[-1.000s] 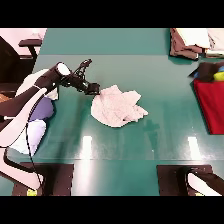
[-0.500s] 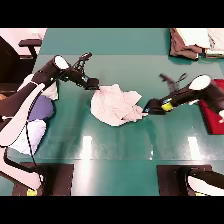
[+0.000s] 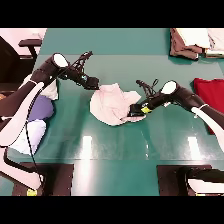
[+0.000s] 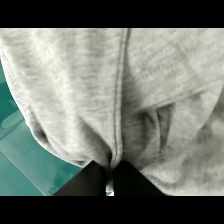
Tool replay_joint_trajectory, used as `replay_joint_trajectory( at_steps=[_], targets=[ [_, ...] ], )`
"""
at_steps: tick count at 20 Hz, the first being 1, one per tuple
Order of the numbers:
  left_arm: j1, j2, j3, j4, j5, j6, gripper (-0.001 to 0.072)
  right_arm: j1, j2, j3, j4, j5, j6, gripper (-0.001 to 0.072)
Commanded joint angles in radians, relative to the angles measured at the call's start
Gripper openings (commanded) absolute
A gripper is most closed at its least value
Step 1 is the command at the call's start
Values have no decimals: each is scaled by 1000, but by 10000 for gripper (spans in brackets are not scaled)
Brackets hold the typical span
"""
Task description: Fold the shirts.
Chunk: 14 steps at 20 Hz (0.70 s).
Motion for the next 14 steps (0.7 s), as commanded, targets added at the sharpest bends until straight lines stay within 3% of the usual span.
replay_joint_trajectory(
  at_steps=[1,9,14],
  targets=[
    [1,55,10,2,-3,0,19,6,28,57,-18,3,-19,14],
    [0,583,184,18,-31,10,19,-90,365,456,-126,168,60,14],
    [0,788,230,16,-37,-2,19,-140,436,629,-126,208,147,13]
  ],
)
